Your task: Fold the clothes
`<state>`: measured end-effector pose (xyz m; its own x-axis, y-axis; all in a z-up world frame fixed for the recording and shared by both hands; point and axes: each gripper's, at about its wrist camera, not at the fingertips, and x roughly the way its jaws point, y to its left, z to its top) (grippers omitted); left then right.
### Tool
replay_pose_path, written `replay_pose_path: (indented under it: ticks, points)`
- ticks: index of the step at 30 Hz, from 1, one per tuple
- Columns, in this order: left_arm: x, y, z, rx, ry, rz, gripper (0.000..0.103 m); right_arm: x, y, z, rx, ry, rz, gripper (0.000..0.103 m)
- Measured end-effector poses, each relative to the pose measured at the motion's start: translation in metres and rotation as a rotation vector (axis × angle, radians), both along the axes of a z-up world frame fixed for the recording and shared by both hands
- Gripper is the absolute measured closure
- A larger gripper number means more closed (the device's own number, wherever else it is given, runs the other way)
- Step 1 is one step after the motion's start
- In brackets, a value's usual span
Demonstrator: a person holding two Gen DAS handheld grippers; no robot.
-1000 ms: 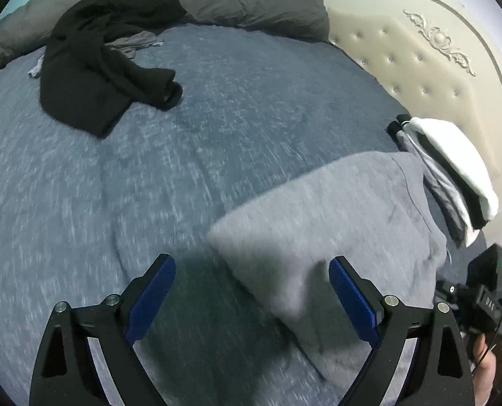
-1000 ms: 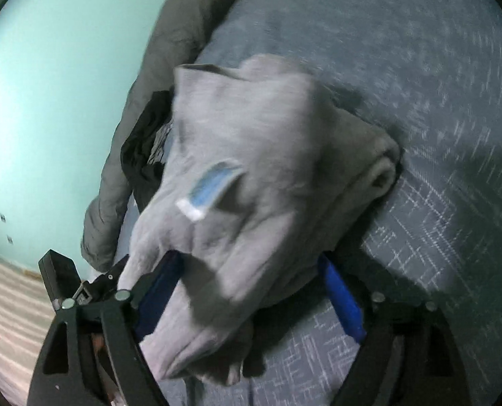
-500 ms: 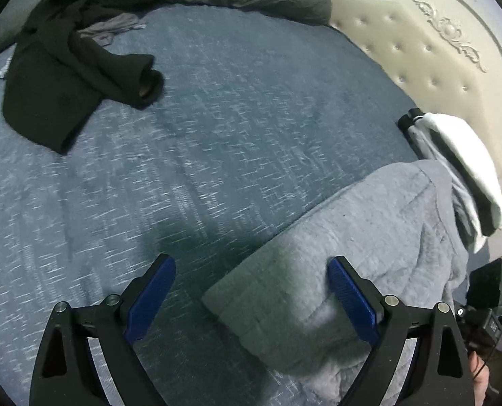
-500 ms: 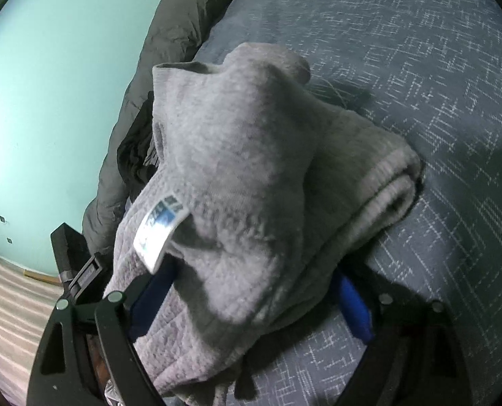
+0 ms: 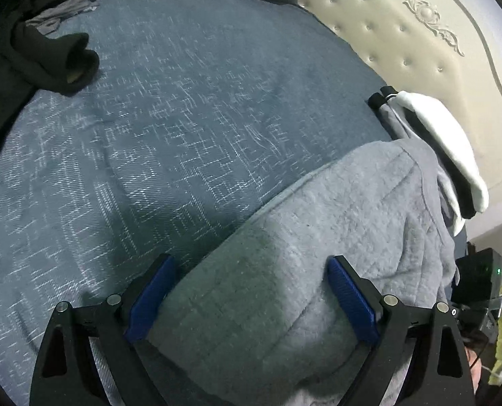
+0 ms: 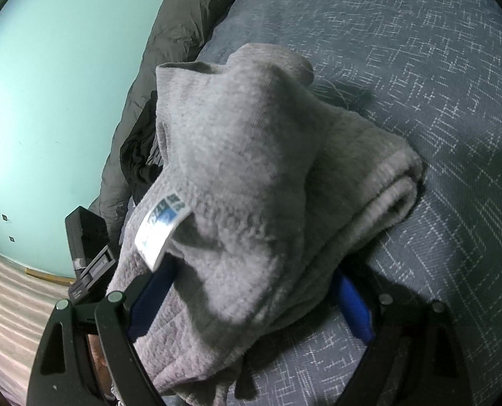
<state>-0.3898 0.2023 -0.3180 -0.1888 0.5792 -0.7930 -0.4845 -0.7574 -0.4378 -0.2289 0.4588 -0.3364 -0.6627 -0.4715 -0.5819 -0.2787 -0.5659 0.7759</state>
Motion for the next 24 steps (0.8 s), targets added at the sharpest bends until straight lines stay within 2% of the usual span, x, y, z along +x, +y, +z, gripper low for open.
replay_pose_path:
  ticks: [2,4,5,7,8,12,14,15,21,24]
  points:
    - [0.000,0.002,0.000,0.009,-0.002,-0.013,0.016,0.000,0.001,0.000,0.000,0.005,0.002,0.012]
    - [0.000,0.003,0.000,0.017,-0.004,-0.025,0.028,-0.001,0.001,0.001,0.008,0.012,0.006,0.012]
    - [0.000,0.004,0.000,0.021,-0.005,-0.032,0.038,-0.002,0.001,0.002,0.017,0.021,0.012,0.012]
    - [0.000,0.005,0.000,0.030,-0.007,-0.044,0.045,-0.003,0.001,0.004,0.029,0.039,0.020,0.016]
    - [0.000,0.006,-0.001,0.034,-0.008,-0.051,0.049,-0.003,0.001,0.005,0.035,0.050,0.027,0.021]
    - [0.005,0.004,0.003,0.044,0.005,-0.048,0.058,-0.006,0.004,0.007,0.031,0.099,0.046,0.039]
    - [0.009,0.000,0.008,0.042,0.019,-0.040,0.064,-0.008,0.010,0.004,-0.002,0.126,0.046,0.055]
    - [0.011,-0.002,0.010,0.043,0.025,-0.035,0.067,-0.008,0.013,0.004,-0.022,0.136,0.043,0.059]
    - [0.030,-0.021,0.032,0.064,0.063,-0.022,0.080,-0.011,0.012,0.033,-0.033,0.256,0.104,0.069]
    - [0.042,-0.031,0.045,0.072,0.078,-0.019,0.082,-0.012,0.013,0.043,-0.060,0.289,0.129,0.071]
